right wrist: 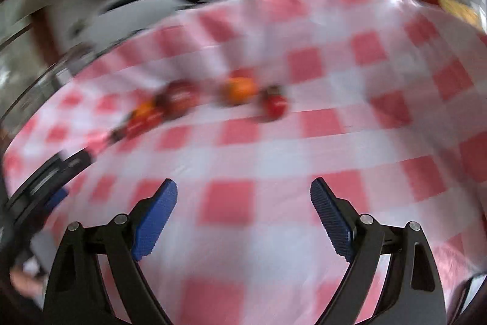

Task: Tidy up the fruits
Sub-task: 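Grasp a red tomato with the right tool while the left tool grasps a brown mangosteen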

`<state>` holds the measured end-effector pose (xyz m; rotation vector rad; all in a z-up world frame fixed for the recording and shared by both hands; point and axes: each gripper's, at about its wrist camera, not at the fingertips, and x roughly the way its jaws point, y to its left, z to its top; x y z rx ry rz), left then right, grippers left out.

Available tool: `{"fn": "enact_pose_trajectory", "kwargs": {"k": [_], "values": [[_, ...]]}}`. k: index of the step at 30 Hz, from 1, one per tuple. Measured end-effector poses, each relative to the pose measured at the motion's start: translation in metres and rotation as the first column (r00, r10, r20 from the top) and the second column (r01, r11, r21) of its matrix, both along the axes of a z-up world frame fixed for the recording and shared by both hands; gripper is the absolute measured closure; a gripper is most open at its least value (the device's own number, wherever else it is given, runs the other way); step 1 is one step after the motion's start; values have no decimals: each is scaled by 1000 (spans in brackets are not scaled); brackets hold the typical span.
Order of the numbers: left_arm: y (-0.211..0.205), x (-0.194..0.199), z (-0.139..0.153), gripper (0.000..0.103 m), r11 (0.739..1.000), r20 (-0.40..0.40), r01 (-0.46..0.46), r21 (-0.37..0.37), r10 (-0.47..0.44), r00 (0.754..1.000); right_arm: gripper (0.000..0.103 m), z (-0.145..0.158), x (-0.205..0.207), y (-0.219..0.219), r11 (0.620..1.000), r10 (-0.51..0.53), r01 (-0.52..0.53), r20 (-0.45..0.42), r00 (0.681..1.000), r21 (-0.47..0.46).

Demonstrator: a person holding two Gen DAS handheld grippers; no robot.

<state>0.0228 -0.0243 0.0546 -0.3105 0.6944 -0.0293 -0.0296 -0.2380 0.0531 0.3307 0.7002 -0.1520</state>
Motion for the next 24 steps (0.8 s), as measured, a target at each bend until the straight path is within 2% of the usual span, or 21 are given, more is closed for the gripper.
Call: {"fn": "enact_pose_trajectory", "kwargs": {"k": [2,4,7,9,10,11,12,14,15,17,18,19,22,24], "values": [[-15,16,-8,2,999,12,14,-49,-13,1000,16,-12,24,-26,999,-39,39,-40,998,13],[-17,20,-14,2,994,37,49,-98,-46,998,16,-18,51,-38,999,-32,31,-62,998,-26],[-11,17,-13,2,988,62,110,-106,-104,993,16,-25,88,-46,998,-9,3,-98,995,-64],[-1,13,-10,2,985,80,103,-138,-93,992,20,-30,107,-49,997,-5,-5,-120,993,-81],[5,13,-12,2,983,75,82,-162,-71,995,26,-34,123,-52,997,8,-19,-144,990,-73],[7,16,-14,2,981,57,73,-181,-63,996,27,-36,132,-54,997,13,-25,-153,988,-73],[11,20,-18,2,974,32,71,-217,-65,997,27,-36,140,-54,995,19,-34,-154,988,-90],[14,22,-20,2,968,20,59,-242,-55,998,27,-36,153,-51,989,41,-64,-163,986,-136],[15,21,-21,2,967,18,58,-247,-55,998,31,-38,159,-49,984,56,-83,-173,983,-157],[13,22,-21,2,967,15,64,-245,-62,998,44,-43,165,-48,980,82,-116,-204,975,-161],[12,22,-21,2,969,12,65,-239,-64,998,57,-44,164,-49,980,82,-116,-204,976,-162],[11,23,-21,2,970,12,68,-233,-67,998,67,-43,160,-51,982,80,-110,-190,979,-156],[8,20,-18,2,973,21,81,-217,-78,997,67,-42,140,-54,988,43,-67,-170,985,-136],[7,19,-17,2,973,23,92,-211,-90,996,67,-38,112,-58,998,10,-17,-107,994,-68]]}}
